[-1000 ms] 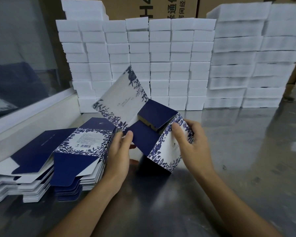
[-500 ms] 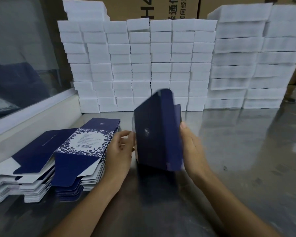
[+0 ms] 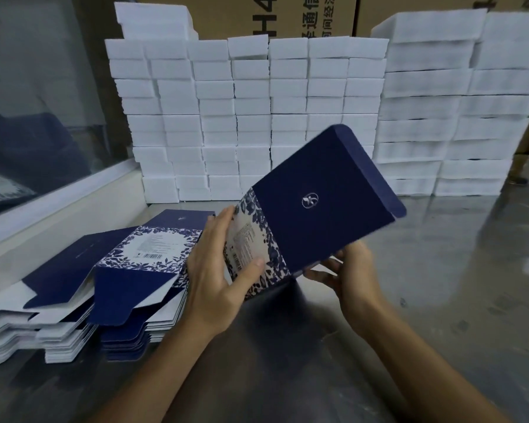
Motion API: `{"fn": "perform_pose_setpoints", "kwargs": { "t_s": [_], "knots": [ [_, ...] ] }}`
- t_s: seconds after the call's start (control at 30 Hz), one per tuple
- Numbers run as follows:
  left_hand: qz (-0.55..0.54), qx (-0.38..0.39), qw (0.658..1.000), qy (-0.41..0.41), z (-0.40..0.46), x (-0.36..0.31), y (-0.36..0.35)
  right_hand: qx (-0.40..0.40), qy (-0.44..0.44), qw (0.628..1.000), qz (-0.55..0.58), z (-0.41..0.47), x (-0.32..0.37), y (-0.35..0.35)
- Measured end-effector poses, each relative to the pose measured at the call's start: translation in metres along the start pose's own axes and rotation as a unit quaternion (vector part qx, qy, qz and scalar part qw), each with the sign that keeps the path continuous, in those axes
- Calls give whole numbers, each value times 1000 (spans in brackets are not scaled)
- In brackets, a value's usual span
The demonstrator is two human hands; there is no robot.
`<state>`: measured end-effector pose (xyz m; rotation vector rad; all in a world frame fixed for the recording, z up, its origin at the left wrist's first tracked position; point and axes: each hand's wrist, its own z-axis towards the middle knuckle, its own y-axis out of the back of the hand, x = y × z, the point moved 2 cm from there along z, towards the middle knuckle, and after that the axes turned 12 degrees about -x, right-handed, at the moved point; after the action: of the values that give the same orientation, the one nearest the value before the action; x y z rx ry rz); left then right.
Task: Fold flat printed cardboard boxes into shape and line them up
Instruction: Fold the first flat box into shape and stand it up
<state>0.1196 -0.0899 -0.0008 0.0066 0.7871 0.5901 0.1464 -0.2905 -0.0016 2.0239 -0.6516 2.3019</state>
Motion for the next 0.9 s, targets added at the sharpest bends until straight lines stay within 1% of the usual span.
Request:
{"fn": "perform_pose_setpoints", "kwargs": {
  "t_s": [0.07,0.17,0.3,0.37,0.47,0.57,0.67,0.77,0.83,0.9],
  "knots": [
    [-24,-5,1000,20,0,2,0,3,1,1000,20,-4,3,-1],
    [-24,-34,998,55,-1,4,-1,-11,-1,999,47,-5,3,1],
    [-17,-58,995,74,-2,9,-2,1,38,999,26,-5,5,-1],
    [-6,-49,997,63,-2,11,-2,18,61,998,-3,-6,7,-3],
    [0,-12,999,33,-4,8,-5,54,95,994,-26,-9,8,-7],
    [36,-12,999,-35,-7,0,-8,76,116,990,-23,-15,10,-9],
    [72,-29,995,-63,-5,-4,-6,50,117,992,-24,-15,9,-7],
    [108,-13,990,-91,-5,-4,-6,18,132,991,-25,-13,9,-4],
    [113,-3,989,-99,-6,-3,-8,-7,146,989,-17,-13,9,-3],
    [102,-9,990,-92,-7,-1,-9,-33,167,985,-23,-15,10,-2]
  ]
}}
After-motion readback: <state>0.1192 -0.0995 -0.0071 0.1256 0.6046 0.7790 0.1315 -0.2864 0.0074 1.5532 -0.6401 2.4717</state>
